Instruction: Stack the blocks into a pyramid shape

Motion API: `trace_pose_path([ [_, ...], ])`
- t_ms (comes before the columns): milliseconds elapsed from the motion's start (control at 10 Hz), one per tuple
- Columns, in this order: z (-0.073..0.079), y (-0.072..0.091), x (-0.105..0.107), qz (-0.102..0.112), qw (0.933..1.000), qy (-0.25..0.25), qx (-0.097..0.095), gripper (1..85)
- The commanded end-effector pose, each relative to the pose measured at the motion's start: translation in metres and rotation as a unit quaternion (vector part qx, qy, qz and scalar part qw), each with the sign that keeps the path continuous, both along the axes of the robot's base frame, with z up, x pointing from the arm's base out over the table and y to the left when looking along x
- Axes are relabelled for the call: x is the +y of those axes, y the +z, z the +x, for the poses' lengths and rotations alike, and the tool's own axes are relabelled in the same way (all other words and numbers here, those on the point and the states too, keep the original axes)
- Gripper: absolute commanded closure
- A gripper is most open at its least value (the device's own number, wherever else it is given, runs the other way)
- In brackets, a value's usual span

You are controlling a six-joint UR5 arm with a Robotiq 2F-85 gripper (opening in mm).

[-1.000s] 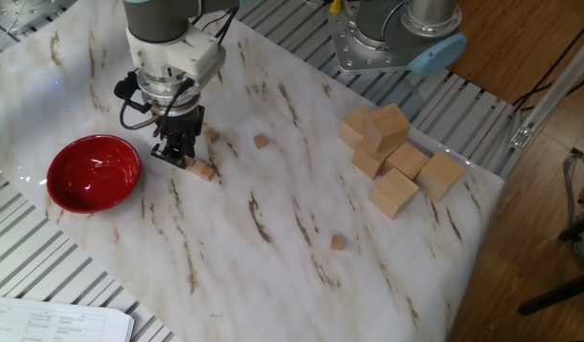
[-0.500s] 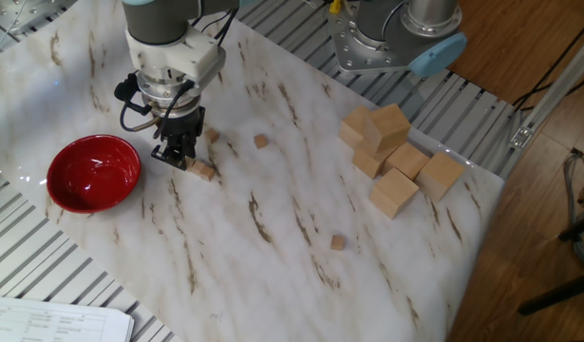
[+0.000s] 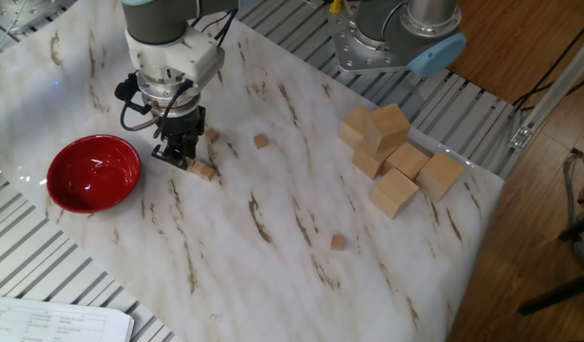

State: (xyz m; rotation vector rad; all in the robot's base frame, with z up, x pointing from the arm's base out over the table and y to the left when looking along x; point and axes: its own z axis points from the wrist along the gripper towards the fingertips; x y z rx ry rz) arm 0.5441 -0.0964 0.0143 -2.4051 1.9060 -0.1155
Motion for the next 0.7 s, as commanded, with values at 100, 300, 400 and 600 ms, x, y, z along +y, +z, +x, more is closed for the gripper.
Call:
trace_pose_path([
  [100,0.0041,0.0011,0.0022,0.002,1.0000,-0.003,-0.005,54.7],
  [300,0.0029,0.0008,0.0005,0.000,1.0000,-0.004,-0.004,56.7],
  [400,0.0020,0.0011,-0.0003,0.000,1.0000,-0.005,-0.003,57.0],
  [600,0.0017,0.0014,-0.0003,-0.001,1.0000,-0.009,-0.003,57.0],
])
